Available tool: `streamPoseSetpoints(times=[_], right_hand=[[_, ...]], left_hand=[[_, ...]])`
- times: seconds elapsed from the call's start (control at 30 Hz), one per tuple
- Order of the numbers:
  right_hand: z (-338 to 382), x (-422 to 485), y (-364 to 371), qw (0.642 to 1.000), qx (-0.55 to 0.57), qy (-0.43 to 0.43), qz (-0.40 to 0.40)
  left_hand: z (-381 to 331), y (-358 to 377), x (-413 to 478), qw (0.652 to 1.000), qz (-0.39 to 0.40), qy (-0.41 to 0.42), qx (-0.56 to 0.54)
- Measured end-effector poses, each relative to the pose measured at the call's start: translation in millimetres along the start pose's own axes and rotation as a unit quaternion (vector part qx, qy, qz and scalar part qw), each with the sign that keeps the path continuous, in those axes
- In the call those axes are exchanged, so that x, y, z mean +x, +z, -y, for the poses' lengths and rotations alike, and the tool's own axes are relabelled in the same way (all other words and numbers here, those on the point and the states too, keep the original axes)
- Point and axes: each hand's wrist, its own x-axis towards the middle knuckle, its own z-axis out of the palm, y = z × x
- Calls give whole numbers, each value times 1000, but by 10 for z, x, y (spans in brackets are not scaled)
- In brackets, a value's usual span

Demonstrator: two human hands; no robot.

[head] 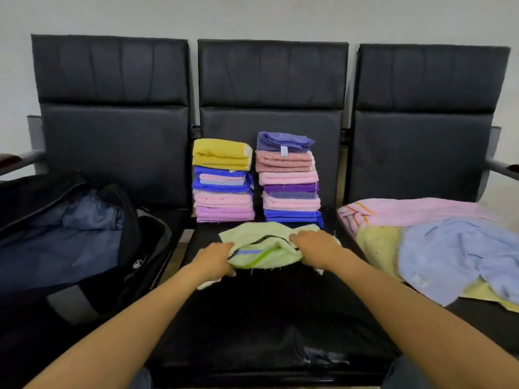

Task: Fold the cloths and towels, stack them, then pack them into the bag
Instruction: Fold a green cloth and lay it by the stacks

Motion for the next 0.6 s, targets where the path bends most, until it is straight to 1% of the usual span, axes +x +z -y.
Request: streamPoseSetpoints(times=[0.07,0.13,0.2,0.23,0.27,0.33,0.37,0.4,0.43,0.5,0.53,0.57,0.6], right_hand=[[53,-62,186,989,62,-9,133],[35,-107,304,966,119,-9,227],[-21,-142,395,947,185,-12,263],[-48,-147,426,938,220,-10,266],[-71,-146,462,929,259,3,263],[-99,-119,526,895,360,53,257],[-115,-110,547,875,410,79,244],[-131,-90,565,862,444,97,224],[-160,-68,572,868,440,103,204],[-241,-17,571,909,379,91,150],[-277,12,565,928,347,88,103],[-308,40,551,936,336,90,49],[-329,62,543,932,351,91,-4]], left_hand=[[50,207,-27,992,115,-19,-51],[96,289,-26,980,194,-12,-33],[110,259,-6,969,245,-8,-42],[90,228,-4,966,252,-7,-54],[57,198,-7,969,241,-4,-62],[11,191,8,982,174,13,-76],[-8,194,18,983,141,23,-113],[-9,210,33,977,121,30,-170],[0,222,57,968,109,33,-226],[27,210,114,952,62,31,-297],[33,203,149,943,33,26,-329],[13,185,167,933,11,21,-359],[-17,176,181,925,1,16,-380]])
